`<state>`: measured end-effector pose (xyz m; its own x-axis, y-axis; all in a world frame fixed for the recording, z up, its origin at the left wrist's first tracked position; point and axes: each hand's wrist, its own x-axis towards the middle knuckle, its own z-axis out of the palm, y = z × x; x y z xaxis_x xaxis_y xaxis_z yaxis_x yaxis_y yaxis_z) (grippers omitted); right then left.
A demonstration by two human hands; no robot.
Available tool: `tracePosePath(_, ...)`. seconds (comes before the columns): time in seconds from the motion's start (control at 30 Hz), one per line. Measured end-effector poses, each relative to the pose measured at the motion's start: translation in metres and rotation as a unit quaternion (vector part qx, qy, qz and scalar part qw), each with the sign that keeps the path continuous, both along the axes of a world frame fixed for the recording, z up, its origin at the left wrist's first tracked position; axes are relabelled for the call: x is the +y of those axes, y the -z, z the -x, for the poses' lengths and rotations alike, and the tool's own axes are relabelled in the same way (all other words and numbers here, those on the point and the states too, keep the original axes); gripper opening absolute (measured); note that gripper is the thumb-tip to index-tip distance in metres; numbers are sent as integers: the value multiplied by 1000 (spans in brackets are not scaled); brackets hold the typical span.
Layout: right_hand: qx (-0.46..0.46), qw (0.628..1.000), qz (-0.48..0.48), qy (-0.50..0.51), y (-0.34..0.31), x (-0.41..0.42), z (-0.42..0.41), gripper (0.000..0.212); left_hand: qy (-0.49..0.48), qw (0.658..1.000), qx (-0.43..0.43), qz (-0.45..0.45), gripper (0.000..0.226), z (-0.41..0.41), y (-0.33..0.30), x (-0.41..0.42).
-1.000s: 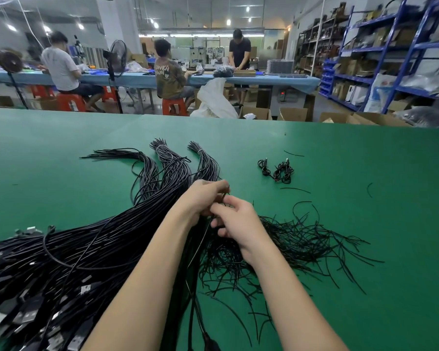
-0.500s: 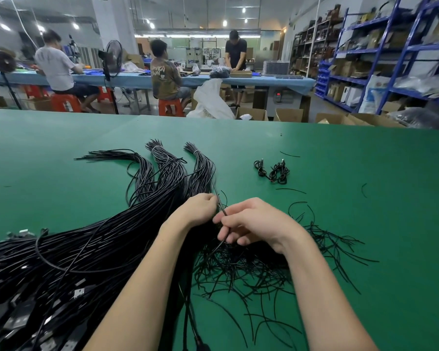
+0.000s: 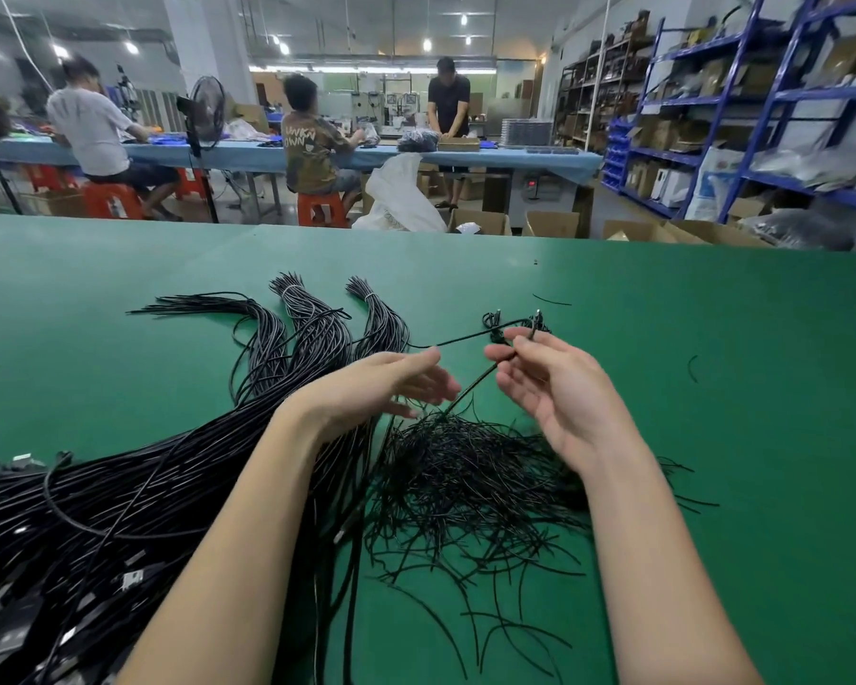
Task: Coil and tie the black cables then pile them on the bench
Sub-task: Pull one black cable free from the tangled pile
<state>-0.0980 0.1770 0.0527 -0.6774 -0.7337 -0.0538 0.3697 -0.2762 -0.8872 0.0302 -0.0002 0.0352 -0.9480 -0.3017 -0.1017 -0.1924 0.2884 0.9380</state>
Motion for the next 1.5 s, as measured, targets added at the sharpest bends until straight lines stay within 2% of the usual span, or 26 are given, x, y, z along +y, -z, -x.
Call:
tracePosePath(0.07,-80,995,64,11,2,0,4,12,81,996,7,-29,52,-2,-11,6)
tracePosePath(0.13,-138,984,107,33,3,2,7,11,173,984,-5,-31,41,-5,-16,13)
tracePosePath(0.2,-140,983,95,66,8,3,10,9,195,981,0,-8,28,-8,-20,18)
tracePosePath(0.23,-105,989,53,91,10,5,12,9,167,986,13,11,24,-7,-21,19)
tracePosePath(0.3,67,976,-144,151,18,8,16,21,58,995,35,77,19,-2,-23,18)
tracePosePath(0.33,183,927,-275,180,22,11,19,29,3,991,45,122,18,1,-23,18)
tracePosePath(0.37,286,856,-375,214,25,13,19,34,-40,982,59,174,18,5,-22,19)
tracePosePath(0.4,366,801,-410,238,25,15,19,34,-66,967,78,235,19,8,-21,22)
tracePosePath(0.43,421,791,-381,229,25,15,18,29,-77,946,97,298,21,12,-20,26)
tracePosePath(0.5,470,829,-274,129,26,11,16,20,-85,906,123,395,24,17,-17,33)
tracePosePath(0.53,458,854,-238,66,25,9,13,17,-96,889,133,427,23,20,-15,35)
tracePosePath(0.6,379,906,-186,-26,24,5,8,13,-151,863,151,457,18,25,-10,37)
tracePosePath(0.63,350,921,-170,-33,25,3,7,12,-196,857,159,448,12,27,-7,39)
tracePosePath(0.67,342,925,-162,-14,26,1,7,10,-252,854,158,426,15,30,-5,39)
tracePosePath(0.7,347,924,-162,11,27,0,8,10,-313,851,143,396,29,31,-3,40)
tracePosePath(0.77,341,930,-137,19,28,-1,10,16,-379,860,61,338,50,31,-2,36)
tracePosePath(0.83,324,940,-101,-22,26,0,9,18,-292,934,-18,206,62,30,-2,32)
tracePosePath(0.87,326,940,-92,-48,26,1,8,18,-219,972,-25,78,67,30,-1,32)
tracePosePath(0.9,329,937,-91,-73,27,2,7,19,-156,986,-4,-61,68,30,0,35)
tracePosePath(0.97,334,928,-106,-124,28,5,8,19,-106,955,80,-264,67,32,2,37)
tracePosePath(1.03,365,907,-138,-161,29,10,12,17,-116,914,163,-353,66,35,0,36)
tracePosePath(1.1,380,890,-158,-197,27,16,15,12,-132,883,226,-390,57,34,-5,32)
tracePosePath(1.17,396,875,-176,-215,24,18,15,22,-126,864,270,-405,49,30,-9,28)
tracePosePath(1.23,421,867,-183,-193,22,17,14,33,-80,865,283,-407,49,27,-12,29)
tracePosePath(1.33,441,860,-182,-181,18,17,13,35,-21,871,277,-404,56,28,-16,37)
tracePosePath(1.5,429,819,-258,-281,2,32,14,38,29,869,267,-416,64,34,-20,51)
